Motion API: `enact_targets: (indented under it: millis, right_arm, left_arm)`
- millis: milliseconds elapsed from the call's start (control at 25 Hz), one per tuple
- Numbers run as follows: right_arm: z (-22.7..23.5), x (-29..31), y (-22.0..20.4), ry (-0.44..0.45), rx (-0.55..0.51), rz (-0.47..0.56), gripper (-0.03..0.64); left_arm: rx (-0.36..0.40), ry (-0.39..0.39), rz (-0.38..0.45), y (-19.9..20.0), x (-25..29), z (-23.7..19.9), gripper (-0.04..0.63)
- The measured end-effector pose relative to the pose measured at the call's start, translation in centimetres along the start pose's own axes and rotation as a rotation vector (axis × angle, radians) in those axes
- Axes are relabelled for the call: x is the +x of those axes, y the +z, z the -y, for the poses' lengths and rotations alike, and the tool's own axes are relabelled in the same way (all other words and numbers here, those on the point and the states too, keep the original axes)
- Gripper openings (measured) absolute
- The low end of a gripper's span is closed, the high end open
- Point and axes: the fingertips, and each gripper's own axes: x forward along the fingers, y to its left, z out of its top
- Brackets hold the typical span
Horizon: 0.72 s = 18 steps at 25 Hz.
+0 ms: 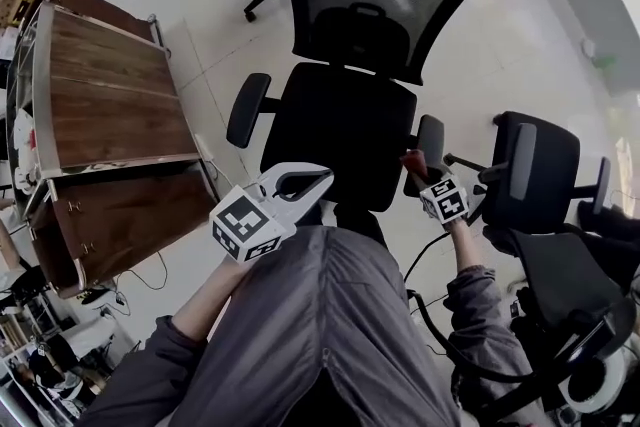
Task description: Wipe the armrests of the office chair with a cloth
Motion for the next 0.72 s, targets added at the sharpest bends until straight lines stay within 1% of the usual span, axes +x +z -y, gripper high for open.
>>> enact_targets:
  millis: [200, 320, 400, 480, 720]
  right_arm:
    - [-4.3, -1.5, -3.2, 0.051, 0.051, 0.003, 0.064]
    - [-4.8, -2.0, -3.7, 0.068, 0.047, 0.002, 0.064]
    - [-3.6, -2.0, -3.2, 0.062, 0.040, 0.003, 0.063]
    - [-1.5, -1.7, -2.3, 0.051, 0.027, 0.002, 0.063]
    - [7.2, 0.8, 1.5, -0.009, -0.003, -0.021, 0.064]
  left_arm:
    - [0.007, -0.039, -0.012, -0.2, 0.8, 0.7, 0.015]
    - [0.012, -0.052, -0.019, -0.1, 1.1, 0.9, 0.015]
    - [0.009, -0.053, -0.022, 0.0, 1.3, 0.9, 0.015]
    - [0.005, -0.047, -0.026, 0.0, 1.5, 0.8, 0.015]
    - [-0.024, 0.009, -0.038, -0.1, 1.2, -0.2, 0.015]
